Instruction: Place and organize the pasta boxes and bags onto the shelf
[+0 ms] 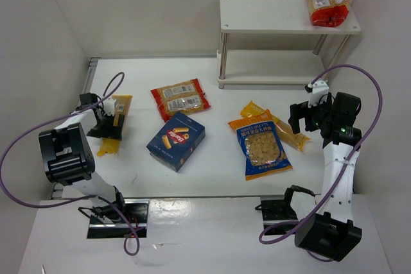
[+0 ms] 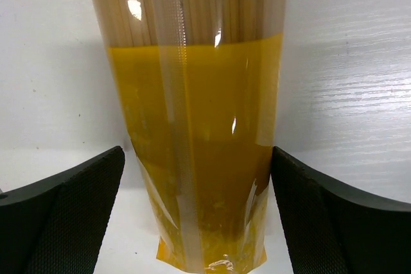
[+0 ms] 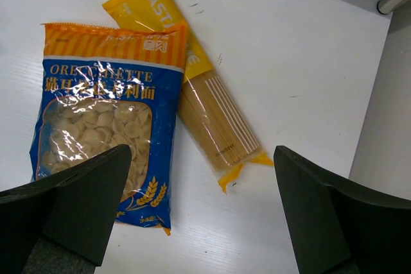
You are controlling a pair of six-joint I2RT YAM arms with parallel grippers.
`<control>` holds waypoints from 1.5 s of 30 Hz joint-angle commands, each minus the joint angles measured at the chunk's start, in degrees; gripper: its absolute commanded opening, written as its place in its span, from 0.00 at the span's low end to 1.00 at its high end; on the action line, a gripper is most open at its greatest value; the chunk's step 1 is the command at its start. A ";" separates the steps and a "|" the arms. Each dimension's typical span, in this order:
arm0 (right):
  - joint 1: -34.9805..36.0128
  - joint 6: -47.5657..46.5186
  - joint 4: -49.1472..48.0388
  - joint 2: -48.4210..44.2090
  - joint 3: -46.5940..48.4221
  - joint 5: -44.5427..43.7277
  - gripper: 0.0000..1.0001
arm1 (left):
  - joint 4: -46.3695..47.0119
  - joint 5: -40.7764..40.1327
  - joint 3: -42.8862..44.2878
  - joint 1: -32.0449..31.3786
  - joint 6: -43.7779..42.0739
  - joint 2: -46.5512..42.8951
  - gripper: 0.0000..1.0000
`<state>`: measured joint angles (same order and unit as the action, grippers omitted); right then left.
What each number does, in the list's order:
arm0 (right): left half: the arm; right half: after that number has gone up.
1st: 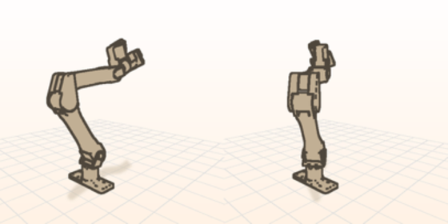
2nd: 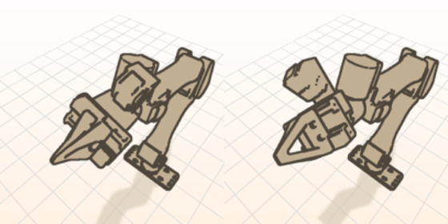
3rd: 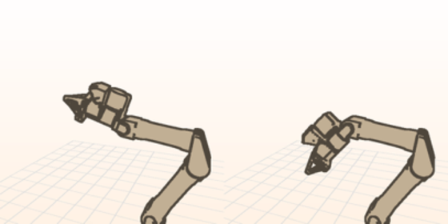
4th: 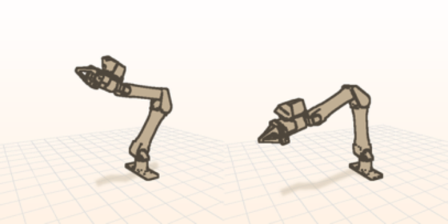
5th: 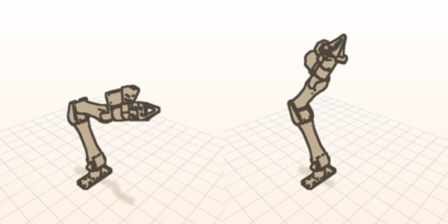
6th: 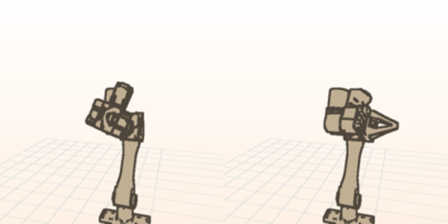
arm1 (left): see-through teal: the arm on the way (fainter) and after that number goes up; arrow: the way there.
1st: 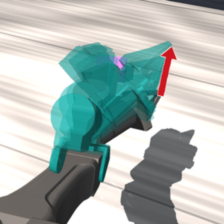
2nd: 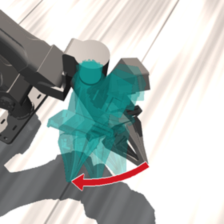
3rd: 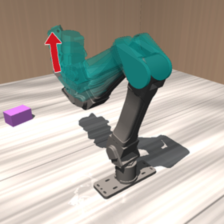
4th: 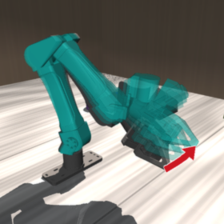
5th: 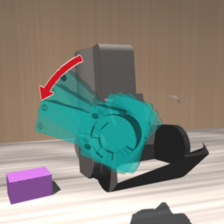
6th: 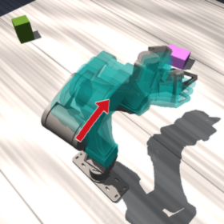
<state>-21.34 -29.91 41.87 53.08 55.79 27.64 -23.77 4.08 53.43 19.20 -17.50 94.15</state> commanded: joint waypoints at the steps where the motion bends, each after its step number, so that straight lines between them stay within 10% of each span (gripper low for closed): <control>1: 0.25 -0.06 -1.96 0.01 -0.24 -0.04 1.00 | -1.02 -0.56 -2.80 0.93 -2.71 0.69 0.99; 6: 0.25 -0.06 -1.96 -0.52 -0.24 -0.57 1.00 | -1.10 -0.56 -2.80 1.45 -3.24 2.17 0.76; 11: 0.25 -0.06 -2.49 -0.52 -0.77 -0.57 1.00 | -2.94 0.58 -2.11 1.98 -4.30 1.66 0.00; 21: 4.02 -3.22 -1.26 0.96 2.92 2.33 1.00 | -12.87 7.25 7.74 -0.56 -9.40 -9.06 0.00; 45: 38.65 -19.92 -7.58 12.82 8.81 18.67 1.00 | -12.44 24.57 1.23 -5.40 -17.57 -36.22 0.00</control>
<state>15.46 -46.39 40.27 64.40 63.11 40.14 -41.93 20.05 51.77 13.39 -33.26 62.28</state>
